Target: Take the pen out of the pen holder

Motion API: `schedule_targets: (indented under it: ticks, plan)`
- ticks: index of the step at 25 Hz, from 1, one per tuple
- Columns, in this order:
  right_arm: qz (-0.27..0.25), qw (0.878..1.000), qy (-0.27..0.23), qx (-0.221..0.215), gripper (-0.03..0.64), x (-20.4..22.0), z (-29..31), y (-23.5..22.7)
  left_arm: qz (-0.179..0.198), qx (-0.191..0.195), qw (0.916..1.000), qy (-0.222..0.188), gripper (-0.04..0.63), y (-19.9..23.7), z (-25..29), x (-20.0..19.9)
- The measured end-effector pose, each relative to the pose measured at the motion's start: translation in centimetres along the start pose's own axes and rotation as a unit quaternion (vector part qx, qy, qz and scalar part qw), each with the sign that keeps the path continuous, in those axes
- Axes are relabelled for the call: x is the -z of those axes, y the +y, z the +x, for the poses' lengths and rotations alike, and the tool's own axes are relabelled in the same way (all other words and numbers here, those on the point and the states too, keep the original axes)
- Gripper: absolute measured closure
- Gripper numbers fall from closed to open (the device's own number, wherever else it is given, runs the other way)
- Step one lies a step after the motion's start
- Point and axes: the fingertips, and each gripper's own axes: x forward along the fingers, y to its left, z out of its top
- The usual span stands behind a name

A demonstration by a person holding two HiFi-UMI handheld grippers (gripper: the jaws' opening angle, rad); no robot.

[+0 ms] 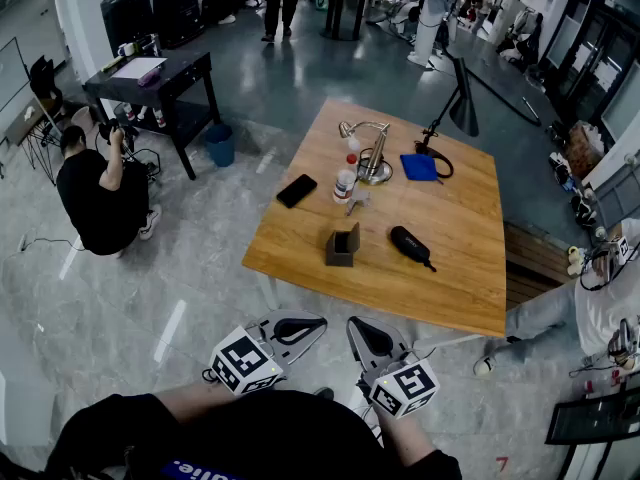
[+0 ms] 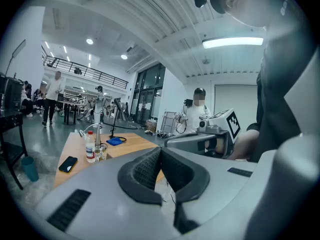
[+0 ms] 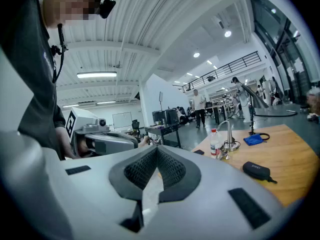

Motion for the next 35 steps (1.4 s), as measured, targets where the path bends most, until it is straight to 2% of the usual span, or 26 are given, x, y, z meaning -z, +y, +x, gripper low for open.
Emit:
schedule_targets:
  ticks: [12,18,25,30,35]
  plan:
    - [0.005,1.000,0.000,-0.015,0.611,0.0,0.3,-0.1,-0.004,-0.011,0.9999,0.001,0.588,0.2,0.4,0.0]
    - [-0.015,0.999,0.011,-0.040,0.611,0.3,0.0,-0.4,0.001,-0.028,0.9996,-0.001,0.588,-0.1,1.4,-0.3]
    - [-0.014,0.998,0.021,-0.056,0.611,1.1,0.4,-2.5,-0.001,-0.055,0.9985,-0.004,0.588,0.6,2.6,-0.2]
    - [-0.020,0.998,0.034,-0.059,0.611,1.6,2.9,-3.8,-0.005,-0.050,0.9987,-0.005,0.588,3.0,3.3,0.3]
    - [-0.034,0.997,0.048,-0.038,0.611,1.1,7.8,-5.6,0.004,-0.034,0.9994,-0.008,0.588,8.6,3.3,-0.4]
